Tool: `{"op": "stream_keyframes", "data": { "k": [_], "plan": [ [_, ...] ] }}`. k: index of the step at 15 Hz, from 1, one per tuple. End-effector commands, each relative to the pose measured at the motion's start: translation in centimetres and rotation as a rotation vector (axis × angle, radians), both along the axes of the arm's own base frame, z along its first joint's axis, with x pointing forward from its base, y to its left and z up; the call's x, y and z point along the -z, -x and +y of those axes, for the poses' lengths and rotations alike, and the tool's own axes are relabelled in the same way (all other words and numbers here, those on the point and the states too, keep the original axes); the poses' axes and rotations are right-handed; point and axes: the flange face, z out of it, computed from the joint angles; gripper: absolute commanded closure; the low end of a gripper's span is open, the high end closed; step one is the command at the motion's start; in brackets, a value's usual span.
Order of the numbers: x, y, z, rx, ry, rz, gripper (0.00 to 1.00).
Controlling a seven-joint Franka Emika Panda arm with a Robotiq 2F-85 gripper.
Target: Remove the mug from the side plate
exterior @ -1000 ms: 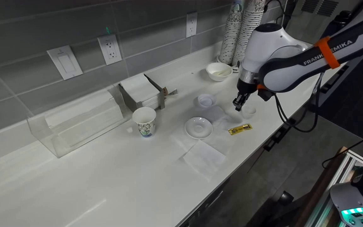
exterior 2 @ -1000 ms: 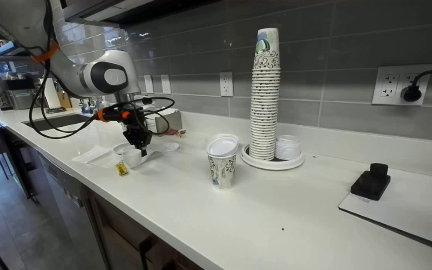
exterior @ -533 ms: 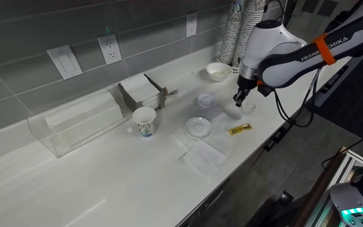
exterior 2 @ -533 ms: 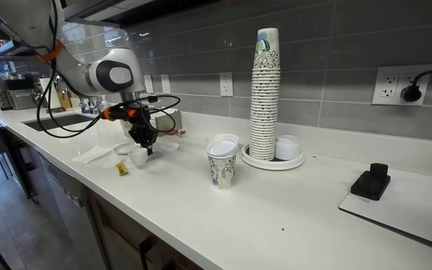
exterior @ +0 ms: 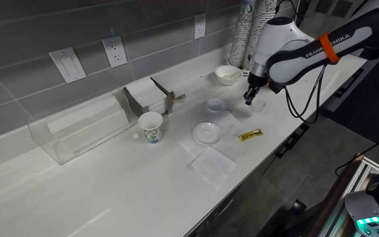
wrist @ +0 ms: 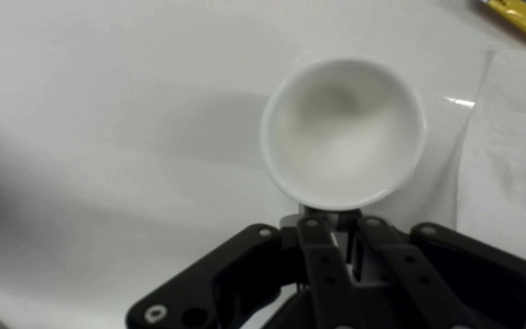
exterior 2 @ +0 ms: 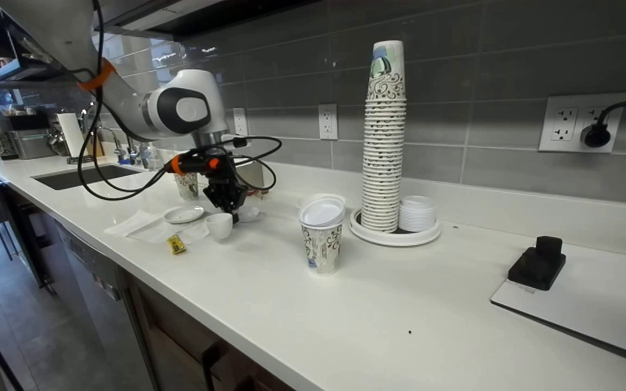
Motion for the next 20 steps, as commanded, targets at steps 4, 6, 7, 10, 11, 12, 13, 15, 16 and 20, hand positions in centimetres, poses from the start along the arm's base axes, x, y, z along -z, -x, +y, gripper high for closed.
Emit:
{"op": "stream_keyframes", "data": {
  "k": [4,6,7,10,11,12,13,15,16,20],
  "plan": [
    [0.7,-1.8,-0.2,-0.029,-0.033,-0.029,0.97],
    [1.2,-2.1,-0.2,-0.031,-0.032,-0.01,0.97],
    [1.6,-2.1,-0.1,-0.032,-0.029,-0.001,0.97],
    [2.3,-2.5,0.1,-0.033,-0.021,0.016,0.97],
    [2.5,-2.6,0.1,-0.033,-0.021,0.018,0.97],
    [2.6,-2.7,0.1,-0.031,-0.019,0.02,0.97],
    [2.7,-2.8,0.1,-0.029,-0.021,0.021,0.97],
    [2.6,-3.0,0.1,-0.026,-0.02,0.023,0.63],
    [2.5,-3.0,0.1,-0.024,-0.018,0.023,0.56],
    [1.0,-2.3,0.7,-0.03,-0.033,0.027,0.29]
  ]
}}
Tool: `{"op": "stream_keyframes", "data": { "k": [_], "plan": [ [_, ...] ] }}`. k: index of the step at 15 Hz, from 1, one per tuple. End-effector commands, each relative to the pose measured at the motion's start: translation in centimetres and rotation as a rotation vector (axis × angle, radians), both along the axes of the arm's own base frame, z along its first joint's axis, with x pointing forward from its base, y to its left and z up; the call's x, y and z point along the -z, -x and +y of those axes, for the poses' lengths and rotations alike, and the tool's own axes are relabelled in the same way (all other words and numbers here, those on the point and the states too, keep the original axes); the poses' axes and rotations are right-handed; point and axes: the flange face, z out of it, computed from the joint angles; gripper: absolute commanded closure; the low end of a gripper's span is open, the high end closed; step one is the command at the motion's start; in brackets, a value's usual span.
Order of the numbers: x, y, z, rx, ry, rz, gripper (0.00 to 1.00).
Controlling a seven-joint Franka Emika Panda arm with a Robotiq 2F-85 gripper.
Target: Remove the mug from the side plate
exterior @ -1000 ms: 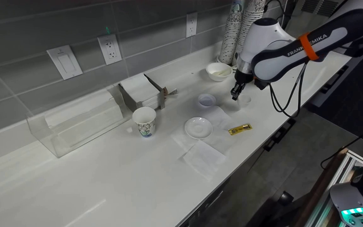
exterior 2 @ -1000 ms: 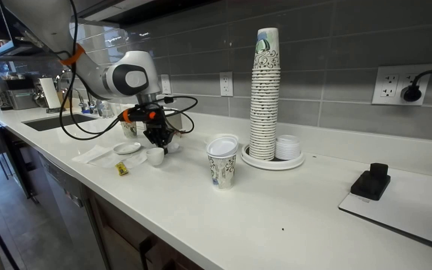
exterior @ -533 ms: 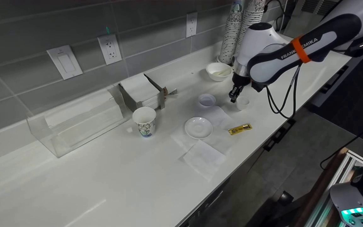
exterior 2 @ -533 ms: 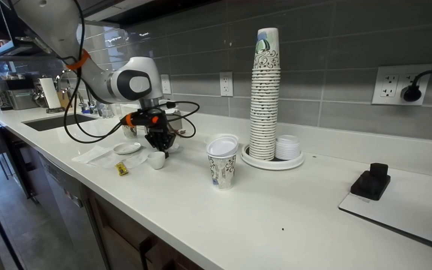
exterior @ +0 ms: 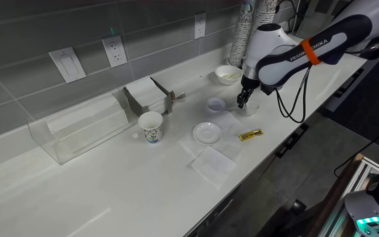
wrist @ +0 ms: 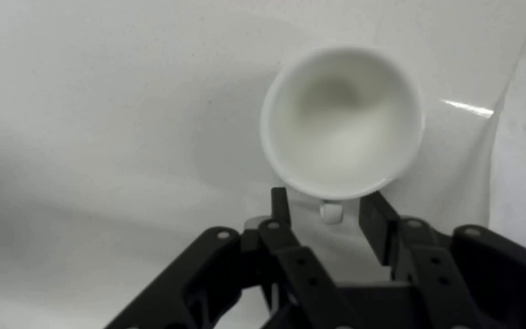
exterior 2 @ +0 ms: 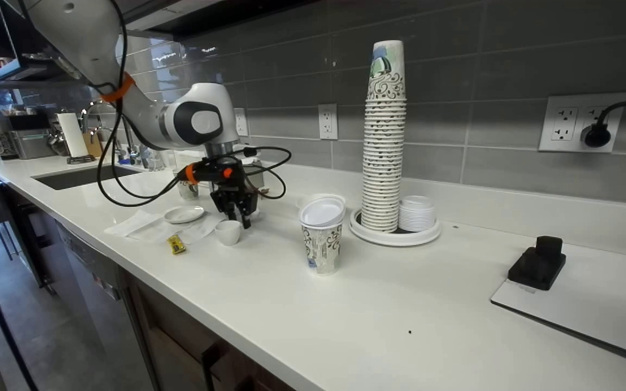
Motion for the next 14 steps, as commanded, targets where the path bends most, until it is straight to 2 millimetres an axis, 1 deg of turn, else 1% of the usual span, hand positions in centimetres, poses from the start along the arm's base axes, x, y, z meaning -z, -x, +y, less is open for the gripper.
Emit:
{"op": "stream_keyframes", "data": {
  "k": [1,4,5,7,9,12,13,14],
  "plan": [
    [-2.1,0.6,1.0,-0.008,-0.025,0.015,0.21],
    [-4.8,2.3,2.6,-0.035,-0.046,-0.013,0.02],
    [-5.8,3.0,3.0,-0.028,-0.04,-0.026,0.0],
    [-7.4,5.3,3.2,0.016,-0.016,-0.03,0.0],
    [-8.2,8.3,3.6,0.01,-0.011,-0.004,0.0],
    [-8.7,13.1,5.5,-0.127,0.038,0.005,0.0],
    [-8.9,14.3,6.0,-0.171,0.06,-0.011,0.0],
    [-8.2,10.7,5.3,-0.099,0.02,0.017,0.0]
  ]
}}
